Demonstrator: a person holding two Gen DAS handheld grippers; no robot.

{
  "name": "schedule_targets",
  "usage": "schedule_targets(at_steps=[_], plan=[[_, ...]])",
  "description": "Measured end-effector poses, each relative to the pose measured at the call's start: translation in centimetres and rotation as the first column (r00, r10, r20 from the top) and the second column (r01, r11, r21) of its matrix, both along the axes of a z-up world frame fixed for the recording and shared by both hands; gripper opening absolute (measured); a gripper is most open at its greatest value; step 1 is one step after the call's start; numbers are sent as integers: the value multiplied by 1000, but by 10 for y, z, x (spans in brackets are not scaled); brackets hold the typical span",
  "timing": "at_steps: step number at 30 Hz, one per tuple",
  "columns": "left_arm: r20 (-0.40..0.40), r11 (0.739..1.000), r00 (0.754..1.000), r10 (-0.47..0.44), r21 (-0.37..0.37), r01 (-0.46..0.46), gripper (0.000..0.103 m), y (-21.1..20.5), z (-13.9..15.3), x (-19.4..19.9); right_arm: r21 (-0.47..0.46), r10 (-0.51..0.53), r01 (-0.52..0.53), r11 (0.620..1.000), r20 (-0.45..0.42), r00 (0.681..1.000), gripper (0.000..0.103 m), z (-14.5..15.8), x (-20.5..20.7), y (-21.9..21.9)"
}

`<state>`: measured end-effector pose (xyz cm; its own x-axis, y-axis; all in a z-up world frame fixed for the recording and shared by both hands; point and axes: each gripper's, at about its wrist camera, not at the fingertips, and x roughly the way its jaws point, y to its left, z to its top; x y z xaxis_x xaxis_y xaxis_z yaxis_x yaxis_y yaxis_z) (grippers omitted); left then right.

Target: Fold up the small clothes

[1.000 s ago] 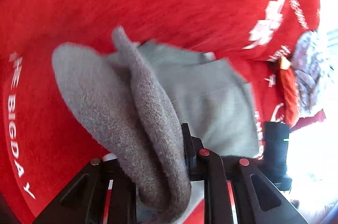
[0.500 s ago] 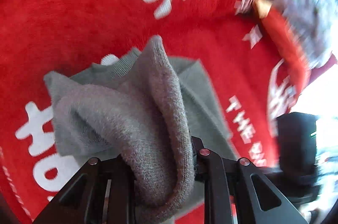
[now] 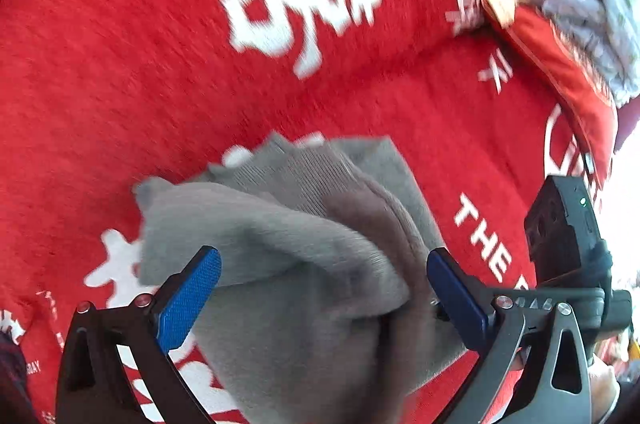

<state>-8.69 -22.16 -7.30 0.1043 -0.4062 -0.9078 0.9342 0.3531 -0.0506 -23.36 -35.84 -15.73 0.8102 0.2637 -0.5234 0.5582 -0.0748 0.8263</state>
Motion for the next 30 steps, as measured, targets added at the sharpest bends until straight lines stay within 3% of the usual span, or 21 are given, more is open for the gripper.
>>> schedule_targets(at_steps=[3, 5, 7, 9, 13, 14, 16, 18, 20, 21, 22, 23, 27, 30], plan=[[-10, 996, 997, 74, -51, -74, 103, 13, 13, 16, 53, -77, 73, 996, 74, 994, 56, -2, -17, -17], [-61, 990, 990, 130, -50, -133, 103, 23, 12, 30, 87, -122, 112, 990, 121, 985, 62, -3, -22, -20], [-115, 981, 976, 184, -43, -190, 103, 37, 8, 44, 101, -140, 124, 987, 170, 976, 75, 1, -23, -26], [-125, 969, 962, 242, -24, -247, 103, 53, 2, 57, 71, -101, 89, 994, 183, 978, 78, 10, -20, -34], [-9, 940, 941, 339, -24, -339, 103, 79, -7, 71, -93, 111, -101, 990, 104, 988, 79, 49, 45, -12], [-11, 936, 937, 350, -21, -350, 103, 82, -9, 73, -147, 180, -171, 974, 57, 982, 79, 57, 63, -8], [-36, 924, 923, 382, -7, -383, 103, 92, -16, 81, -254, 335, -343, 904, -77, 939, 79, 69, 92, -1], [-48, 913, 912, 407, -9, -408, 103, 97, -20, 86, -333, 446, -501, 799, -231, 865, 79, 75, 121, 9], [-82, 910, 907, 414, 10, -414, 103, 96, -29, 93, -357, 488, -587, 727, -333, 807, 78, 76, 141, 14], [-86, 910, 906, 415, 21, -414, 103, 95, -33, 94, -361, 488, -615, 701, -385, 783, 67, 75, 150, 14], [-80, 906, 903, 422, 37, -421, 103, 94, -38, 96, -364, 480, -627, 689, -419, 771, 36, 75, 155, 13], [-74, 904, 901, 427, 41, -425, 103, 95, -39, 97, -373, 464, -627, 684, -441, 768, 25, 78, 158, 11], [-86, 910, 906, 414, 34, -413, 103, 95, -43, 95, -467, 412, -509, 723, -300, 860, 20, 110, 137, 4], [-78, 917, 915, 396, 70, -392, 103, 93, -57, 91, -415, 376, -477, 775, -304, 875, 20, 96, 116, -4]])
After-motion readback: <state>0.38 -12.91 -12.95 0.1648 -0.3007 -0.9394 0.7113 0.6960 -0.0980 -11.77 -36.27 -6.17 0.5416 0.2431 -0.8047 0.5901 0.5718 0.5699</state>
